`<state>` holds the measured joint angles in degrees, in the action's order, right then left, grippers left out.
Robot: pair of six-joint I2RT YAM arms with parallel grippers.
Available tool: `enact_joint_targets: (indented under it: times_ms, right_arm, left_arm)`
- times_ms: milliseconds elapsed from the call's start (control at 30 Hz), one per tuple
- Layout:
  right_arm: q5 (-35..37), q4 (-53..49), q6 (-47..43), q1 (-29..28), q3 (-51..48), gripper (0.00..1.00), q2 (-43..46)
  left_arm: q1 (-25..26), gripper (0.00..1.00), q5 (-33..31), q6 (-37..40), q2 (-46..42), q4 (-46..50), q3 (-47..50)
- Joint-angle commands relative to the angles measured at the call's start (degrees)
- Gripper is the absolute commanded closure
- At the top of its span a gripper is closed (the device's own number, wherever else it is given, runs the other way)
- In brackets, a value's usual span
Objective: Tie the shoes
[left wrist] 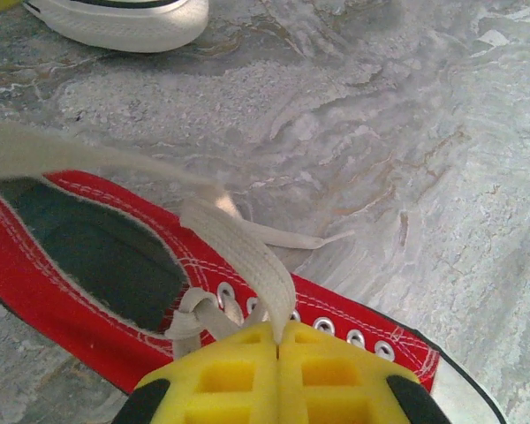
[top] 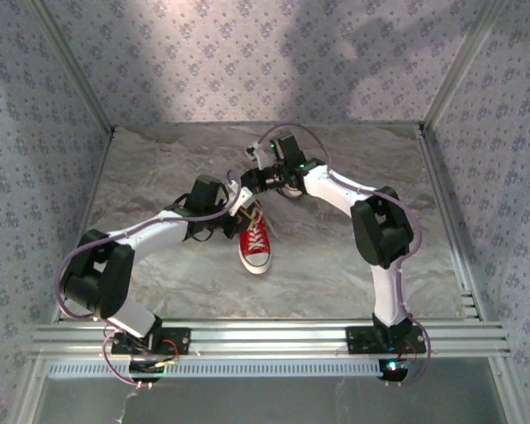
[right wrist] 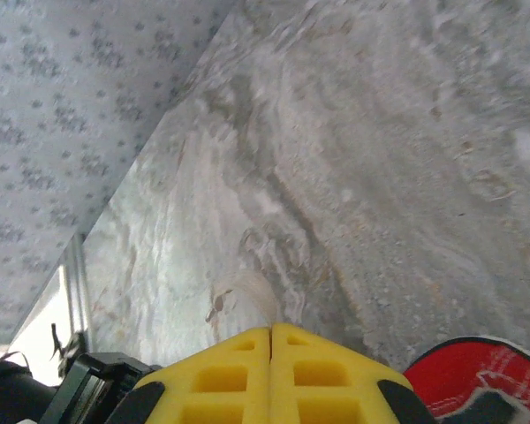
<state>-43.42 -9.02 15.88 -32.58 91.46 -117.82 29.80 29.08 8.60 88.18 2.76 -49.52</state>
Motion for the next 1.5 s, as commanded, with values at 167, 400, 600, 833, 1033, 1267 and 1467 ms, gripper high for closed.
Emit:
enact_joint_targets:
  times_ms: [167, 400, 600, 833, 1033, 1267, 1467]
  right_arm:
    - [-6.01, -7.2, -5.95, -1.79, 3.5, 0.79, -2.86]
    - [-0.67, -5.49, -4.57, -0.05, 1.49, 0.57, 1.22]
    - [14.7, 0.02, -0.67, 2.2, -9.09, 0.57, 10.9]
    - [35.5, 12.86, 5.95, 0.28, -32.06, 0.57, 26.38]
    - [52.1, 19.56, -1.28, -13.21, -45.54, 0.57, 36.46]
    - [54.07, 16.07, -26.79, -28.66, -41.21, 0.51, 30.21]
    - [59.89, 3.21, -43.99, -33.21, -26.21, 0.5, 16.92]
  left_arm:
    - [0.69, 1.0, 1.33, 0.82, -2.3, -3.41, 1.24]
    - [0.62, 1.0, 1.2, -1.08, -2.7, -4.7, 2.06]
    - [-0.17, 1.0, 1.37, -5.95, -1.26, -3.05, -0.4]
    - [-2.44, 1.0, 2.57, -14.91, 2.7, 2.21, -5.98]
    - [-4.46, 1.0, 5.68, -19.71, 6.65, 9.1, -11.3]
    - [-5.28, 1.0, 6.99, -18.53, 11.33, 17.93, -18.11]
    - [-5.37, 1.0, 7.91, -15.99, 15.29, 24.21, -23.48]
